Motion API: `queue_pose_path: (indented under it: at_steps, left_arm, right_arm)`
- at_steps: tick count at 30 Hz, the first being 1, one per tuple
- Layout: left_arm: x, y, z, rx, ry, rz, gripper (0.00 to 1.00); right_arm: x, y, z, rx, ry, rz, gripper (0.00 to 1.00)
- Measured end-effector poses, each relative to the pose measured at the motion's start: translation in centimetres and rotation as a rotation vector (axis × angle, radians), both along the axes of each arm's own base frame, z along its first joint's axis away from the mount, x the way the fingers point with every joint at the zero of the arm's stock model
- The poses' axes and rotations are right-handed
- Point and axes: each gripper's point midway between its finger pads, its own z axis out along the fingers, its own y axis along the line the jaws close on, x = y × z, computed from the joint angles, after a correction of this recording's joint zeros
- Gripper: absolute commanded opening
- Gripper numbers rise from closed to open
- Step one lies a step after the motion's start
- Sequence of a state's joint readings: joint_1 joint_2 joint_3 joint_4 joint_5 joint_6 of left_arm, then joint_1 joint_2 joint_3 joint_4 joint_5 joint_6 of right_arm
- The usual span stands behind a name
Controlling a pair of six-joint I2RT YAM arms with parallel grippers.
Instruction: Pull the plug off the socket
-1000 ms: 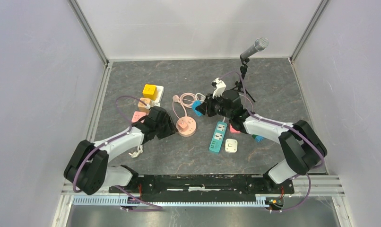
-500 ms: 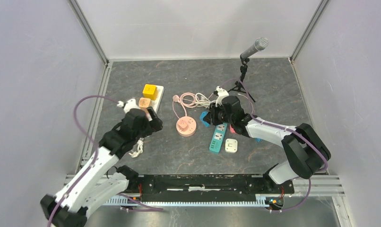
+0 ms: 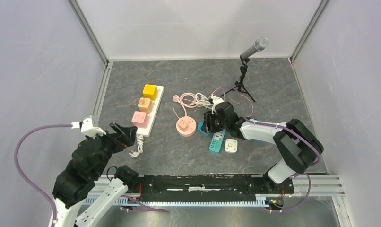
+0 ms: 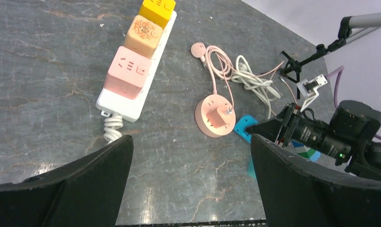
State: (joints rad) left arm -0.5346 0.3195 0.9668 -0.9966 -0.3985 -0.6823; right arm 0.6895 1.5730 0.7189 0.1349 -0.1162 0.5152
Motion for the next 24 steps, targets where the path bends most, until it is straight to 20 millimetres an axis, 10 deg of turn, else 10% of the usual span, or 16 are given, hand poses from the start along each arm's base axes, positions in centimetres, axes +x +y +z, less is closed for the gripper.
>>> queue_pose_path:
  at_steps: [7, 18, 24]
  left_arm:
    - [-1.9, 0.2, -1.0, -0.007, 0.021, -0.043, 1.0]
    - [-1.8, -1.9, -3.2, 0.003, 0.124, -0.135, 1.0]
    - [-1.0, -3.7, -7.6, 0.003, 0.234, -0.17, 1.0]
  right_arm:
    - [1.7, -1.0, 0.7, -0.094, -0.051, -0.072, 0.84]
    - [0.6, 0.7, 9.5, -0.019, -0.302, -0.037, 0.85]
    - [-0.4, 1.0, 10.3, -0.012, -0.331, -0.008, 0.85]
